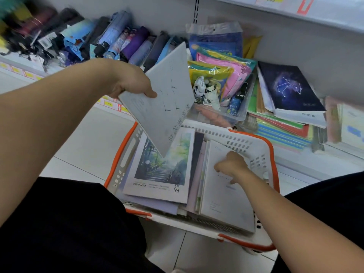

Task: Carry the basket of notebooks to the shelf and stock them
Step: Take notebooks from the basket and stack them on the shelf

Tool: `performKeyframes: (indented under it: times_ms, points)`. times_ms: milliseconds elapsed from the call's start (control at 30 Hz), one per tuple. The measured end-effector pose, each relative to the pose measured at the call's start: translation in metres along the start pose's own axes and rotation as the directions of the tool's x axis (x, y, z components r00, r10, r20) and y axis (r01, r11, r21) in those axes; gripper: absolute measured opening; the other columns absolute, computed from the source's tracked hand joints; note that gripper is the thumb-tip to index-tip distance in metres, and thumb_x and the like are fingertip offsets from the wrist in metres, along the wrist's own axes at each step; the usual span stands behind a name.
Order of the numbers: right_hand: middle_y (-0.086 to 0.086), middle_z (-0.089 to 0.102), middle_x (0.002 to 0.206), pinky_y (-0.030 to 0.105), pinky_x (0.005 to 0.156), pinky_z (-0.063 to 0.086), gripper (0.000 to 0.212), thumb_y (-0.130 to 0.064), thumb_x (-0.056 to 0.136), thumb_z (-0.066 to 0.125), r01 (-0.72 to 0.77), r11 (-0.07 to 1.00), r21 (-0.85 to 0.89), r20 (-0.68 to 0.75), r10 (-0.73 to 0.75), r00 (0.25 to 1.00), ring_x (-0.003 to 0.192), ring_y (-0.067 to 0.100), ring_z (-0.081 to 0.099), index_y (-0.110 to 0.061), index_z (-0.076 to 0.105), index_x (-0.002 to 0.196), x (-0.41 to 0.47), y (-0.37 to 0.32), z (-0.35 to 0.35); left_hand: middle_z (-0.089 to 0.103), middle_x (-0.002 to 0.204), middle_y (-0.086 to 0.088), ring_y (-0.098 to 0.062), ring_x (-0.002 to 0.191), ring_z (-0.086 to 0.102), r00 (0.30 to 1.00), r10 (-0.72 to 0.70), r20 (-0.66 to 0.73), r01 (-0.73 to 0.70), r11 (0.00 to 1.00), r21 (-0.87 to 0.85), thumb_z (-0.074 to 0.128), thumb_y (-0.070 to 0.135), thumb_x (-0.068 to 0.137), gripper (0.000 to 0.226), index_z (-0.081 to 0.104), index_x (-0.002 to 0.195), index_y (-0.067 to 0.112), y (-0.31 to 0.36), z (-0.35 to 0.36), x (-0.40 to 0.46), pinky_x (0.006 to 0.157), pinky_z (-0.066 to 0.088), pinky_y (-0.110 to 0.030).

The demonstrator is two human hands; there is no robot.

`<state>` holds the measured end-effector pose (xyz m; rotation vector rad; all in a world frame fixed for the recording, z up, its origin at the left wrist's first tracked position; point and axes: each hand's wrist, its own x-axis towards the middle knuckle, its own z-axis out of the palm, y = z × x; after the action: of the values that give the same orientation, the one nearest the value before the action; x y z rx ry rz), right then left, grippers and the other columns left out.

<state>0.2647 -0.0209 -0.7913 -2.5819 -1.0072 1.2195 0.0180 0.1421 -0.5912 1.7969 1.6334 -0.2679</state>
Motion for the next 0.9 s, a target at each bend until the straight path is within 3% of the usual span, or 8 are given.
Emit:
performKeyframes:
  times_ms: [167, 267, 467, 567, 700, 767, 833, 900]
  points:
    - [0.001, 0.053, 0.110, 0.038, 0.081, 0.055, 0.080, -0.064, 0.059, 0.081, -0.014, 1.000, 0.019, 0.026, 0.014, 1.000, 0.098, 0.023, 0.056, -0.015, 0.045, 0.112, -0.004, -0.002, 0.003, 0.066, 0.118, -0.014, -0.031, 0.103, 0.065, 0.995, -0.002, 0.096, 0.021, 0.980, -0.200, 0.060, 0.019, 0.095, 0.038, 0.054, 0.131, 0.007, 0.008, 0.003, 0.000, 0.090, 0.051, -0.044]
    - [0.004, 0.053, 0.122, 0.042, 0.086, 0.056, 0.101, -0.066, 0.045, 0.076, -0.024, 0.994, -0.106, -0.006, 0.023, 1.000, 0.108, 0.025, 0.058, -0.017, 0.045, 0.127, -0.009, -0.005, 0.008, 0.066, 0.119, -0.015, -0.030, 0.097, 0.065, 0.997, -0.007, 0.080, 0.024, 0.976, -0.216, 0.059, 0.019, 0.096, 0.040, 0.053, 0.133, 0.006, 0.012, 0.003, -0.002, 0.085, 0.051, -0.041]
    - [0.012, 0.060, 0.121, 0.034, 0.084, 0.052, 0.048, -0.027, 0.081, 0.059, 0.035, 0.997, -0.067, -0.169, -0.046, 0.985, 0.107, 0.033, 0.061, -0.006, 0.053, 0.124, -0.015, -0.018, 0.013, 0.065, 0.120, -0.013, -0.030, 0.098, 0.065, 0.994, -0.003, 0.112, 0.027, 0.977, -0.209, 0.058, 0.019, 0.096, 0.041, 0.051, 0.135, 0.007, 0.010, 0.006, -0.003, 0.086, 0.051, -0.040]
    - [0.018, 0.066, 0.106, 0.039, 0.074, 0.060, 0.025, -0.011, 0.089, 0.053, 0.051, 0.993, -0.105, -0.166, -0.068, 0.984, 0.090, 0.034, 0.068, 0.001, 0.062, 0.109, -0.016, -0.023, -0.001, 0.066, 0.109, -0.012, -0.028, 0.088, 0.065, 0.994, -0.002, 0.109, 0.022, 0.983, -0.184, 0.058, 0.020, 0.097, 0.038, 0.051, 0.131, 0.004, 0.010, 0.008, -0.005, 0.082, 0.051, -0.038]
    - [0.023, 0.068, 0.101, 0.047, 0.070, 0.061, 0.015, -0.006, 0.086, 0.052, 0.158, 0.982, 0.100, -0.234, -0.131, 0.963, 0.083, 0.040, 0.070, 0.003, 0.060, 0.095, -0.034, -0.061, -0.050, 0.065, 0.094, -0.006, -0.021, 0.079, 0.064, 0.991, 0.006, 0.132, 0.016, 0.986, -0.167, 0.056, 0.023, 0.098, 0.038, 0.051, 0.131, 0.005, 0.012, 0.011, -0.006, 0.070, 0.051, -0.033]
    - [0.018, 0.066, 0.090, 0.039, 0.053, 0.060, 0.003, -0.005, 0.087, 0.055, 0.243, 0.930, 0.277, -0.247, -0.175, 0.953, 0.068, 0.031, 0.068, -0.002, 0.056, 0.085, -0.053, -0.088, -0.067, 0.067, 0.097, -0.006, -0.022, 0.080, 0.066, 0.988, 0.032, 0.150, -0.001, 0.980, -0.200, 0.057, 0.022, 0.097, 0.036, 0.052, 0.129, 0.005, 0.017, 0.016, -0.006, 0.066, 0.053, -0.033]
    - [0.018, 0.063, 0.085, 0.037, 0.043, 0.057, 0.011, 0.000, 0.089, 0.056, 0.274, 0.784, 0.558, -0.171, -0.214, 0.962, 0.056, 0.026, 0.065, -0.006, 0.051, 0.080, -0.074, -0.117, -0.072, 0.069, 0.103, -0.008, -0.025, 0.087, 0.068, 0.984, 0.071, 0.164, -0.029, 0.968, -0.248, 0.059, 0.024, 0.096, 0.037, 0.055, 0.127, 0.004, 0.022, 0.023, -0.006, 0.077, 0.057, -0.038]
    - [0.023, 0.062, 0.090, 0.038, 0.047, 0.059, 0.004, 0.001, 0.088, 0.057, 0.228, 0.618, 0.752, -0.079, -0.259, 0.963, 0.056, 0.029, 0.068, 0.000, 0.054, 0.088, -0.081, -0.140, -0.068, 0.068, 0.112, -0.007, -0.027, 0.098, 0.068, 0.977, 0.116, 0.179, -0.066, 0.963, -0.262, 0.061, 0.032, 0.095, 0.043, 0.056, 0.130, 0.007, 0.027, 0.029, -0.006, 0.092, 0.054, -0.042]
